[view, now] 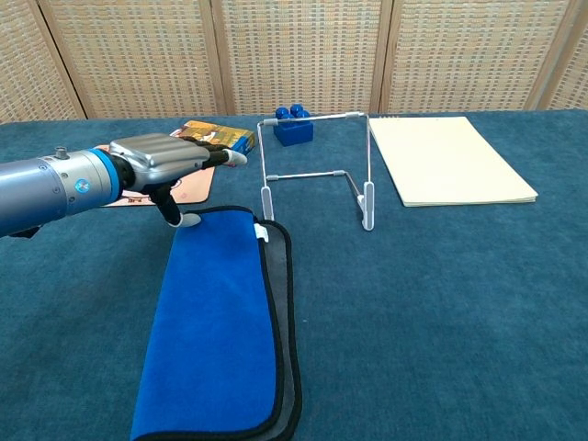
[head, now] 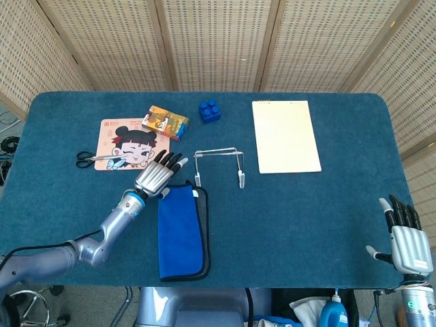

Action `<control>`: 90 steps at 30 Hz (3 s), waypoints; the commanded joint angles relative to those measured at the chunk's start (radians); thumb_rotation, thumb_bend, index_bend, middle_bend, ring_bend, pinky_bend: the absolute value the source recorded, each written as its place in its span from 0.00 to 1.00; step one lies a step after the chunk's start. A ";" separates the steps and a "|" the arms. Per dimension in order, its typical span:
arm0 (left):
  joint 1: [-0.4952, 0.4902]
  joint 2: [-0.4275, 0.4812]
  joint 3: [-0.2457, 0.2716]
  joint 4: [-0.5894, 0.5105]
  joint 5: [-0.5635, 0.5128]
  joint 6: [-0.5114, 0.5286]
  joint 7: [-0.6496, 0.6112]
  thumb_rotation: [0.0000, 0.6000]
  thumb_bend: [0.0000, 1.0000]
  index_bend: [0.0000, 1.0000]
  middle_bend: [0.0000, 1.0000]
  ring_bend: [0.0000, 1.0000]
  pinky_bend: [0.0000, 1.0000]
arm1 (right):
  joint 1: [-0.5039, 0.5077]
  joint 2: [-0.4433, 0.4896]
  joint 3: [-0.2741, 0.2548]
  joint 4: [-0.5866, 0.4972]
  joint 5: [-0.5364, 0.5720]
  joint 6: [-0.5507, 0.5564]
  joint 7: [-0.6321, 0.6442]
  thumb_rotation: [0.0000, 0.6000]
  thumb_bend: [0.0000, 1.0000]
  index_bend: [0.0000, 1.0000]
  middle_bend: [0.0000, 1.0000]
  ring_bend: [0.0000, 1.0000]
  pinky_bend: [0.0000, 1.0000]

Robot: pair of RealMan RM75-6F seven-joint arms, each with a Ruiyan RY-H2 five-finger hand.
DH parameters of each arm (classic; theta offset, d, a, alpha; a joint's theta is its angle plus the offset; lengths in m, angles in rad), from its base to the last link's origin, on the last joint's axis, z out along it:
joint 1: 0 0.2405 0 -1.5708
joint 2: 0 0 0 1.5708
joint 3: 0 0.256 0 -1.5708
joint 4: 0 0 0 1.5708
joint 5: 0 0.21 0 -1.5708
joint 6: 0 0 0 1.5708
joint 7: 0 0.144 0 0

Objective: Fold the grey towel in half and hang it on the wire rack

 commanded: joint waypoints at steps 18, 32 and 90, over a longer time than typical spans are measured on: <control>-0.006 0.111 -0.012 -0.179 -0.340 -0.040 0.127 0.70 0.35 0.34 0.00 0.00 0.00 | -0.004 0.007 -0.004 -0.013 -0.019 0.013 0.006 1.00 0.00 0.00 0.00 0.00 0.00; -0.058 0.030 0.006 -0.139 -0.534 0.005 0.210 0.67 0.35 0.36 0.00 0.00 0.00 | -0.003 0.007 -0.003 -0.010 -0.011 0.008 0.008 1.00 0.00 0.00 0.00 0.00 0.00; -0.038 0.022 -0.006 -0.223 -0.437 0.079 0.113 1.00 0.60 0.78 0.00 0.00 0.00 | 0.003 0.004 -0.003 -0.007 -0.005 -0.003 0.012 1.00 0.00 0.00 0.00 0.00 0.00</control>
